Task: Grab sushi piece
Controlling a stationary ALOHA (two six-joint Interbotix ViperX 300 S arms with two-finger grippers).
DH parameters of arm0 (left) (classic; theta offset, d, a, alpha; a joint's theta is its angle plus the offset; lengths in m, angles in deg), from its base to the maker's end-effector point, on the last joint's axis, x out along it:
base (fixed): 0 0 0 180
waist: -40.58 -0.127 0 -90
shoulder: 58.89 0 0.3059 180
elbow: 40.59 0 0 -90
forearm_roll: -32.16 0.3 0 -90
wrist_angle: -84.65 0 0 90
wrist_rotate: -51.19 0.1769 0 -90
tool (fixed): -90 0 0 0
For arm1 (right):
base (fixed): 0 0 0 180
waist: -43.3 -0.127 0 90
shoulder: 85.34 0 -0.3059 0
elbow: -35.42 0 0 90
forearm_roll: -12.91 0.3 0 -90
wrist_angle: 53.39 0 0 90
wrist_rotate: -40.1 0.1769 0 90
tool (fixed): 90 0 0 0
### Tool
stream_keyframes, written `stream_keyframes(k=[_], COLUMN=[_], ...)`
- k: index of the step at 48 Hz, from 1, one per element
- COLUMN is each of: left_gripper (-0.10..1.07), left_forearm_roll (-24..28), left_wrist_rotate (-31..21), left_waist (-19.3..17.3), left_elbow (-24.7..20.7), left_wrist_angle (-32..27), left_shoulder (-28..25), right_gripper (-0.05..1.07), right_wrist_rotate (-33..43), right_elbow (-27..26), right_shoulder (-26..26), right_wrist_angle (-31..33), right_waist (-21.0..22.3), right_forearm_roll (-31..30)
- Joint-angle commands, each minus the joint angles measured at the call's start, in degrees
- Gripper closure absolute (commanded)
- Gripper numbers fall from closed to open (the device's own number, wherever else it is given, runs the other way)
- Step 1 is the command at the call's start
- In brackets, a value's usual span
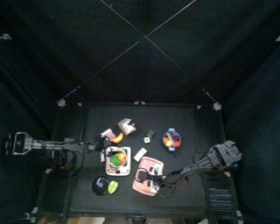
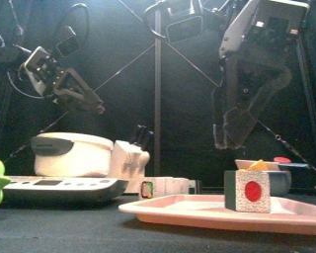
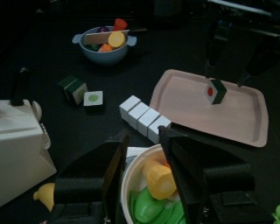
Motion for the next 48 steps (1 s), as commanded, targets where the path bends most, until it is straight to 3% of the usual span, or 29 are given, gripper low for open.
stream_keyframes(k=[1,17,35,48], left_gripper=[0.22,0.22,0.22,0.22], left_forearm_roll=[-0.1,-0.1,-0.1,-0.1], left_wrist_rotate=[-0.1,-0.1,0.0,-0.1], left_waist=[-0.2,-0.2,-0.2,-0.2], left_elbow=[-0.7,-0.7,-0.7,-0.7], left_wrist_angle=[0.2,0.2,0.2,0.2], left_shoulder=[0.3,0.3,0.3,0.3], right_gripper=[0.09,0.13,0.36,0.39], right_wrist_rotate=[-0.1,-0.3,-0.3,0.3], right_elbow=[-2.1,-1.8,0.3,-3.3], right_shoulder=[1.0,4.6,3.9,-0.1], right_wrist_angle=[0.9,1.8,0.4,7.9], right_waist=[-0.2,0.3,0.4,-0.1], right_forearm_roll=[0.8,1.1,0.7,-4.8])
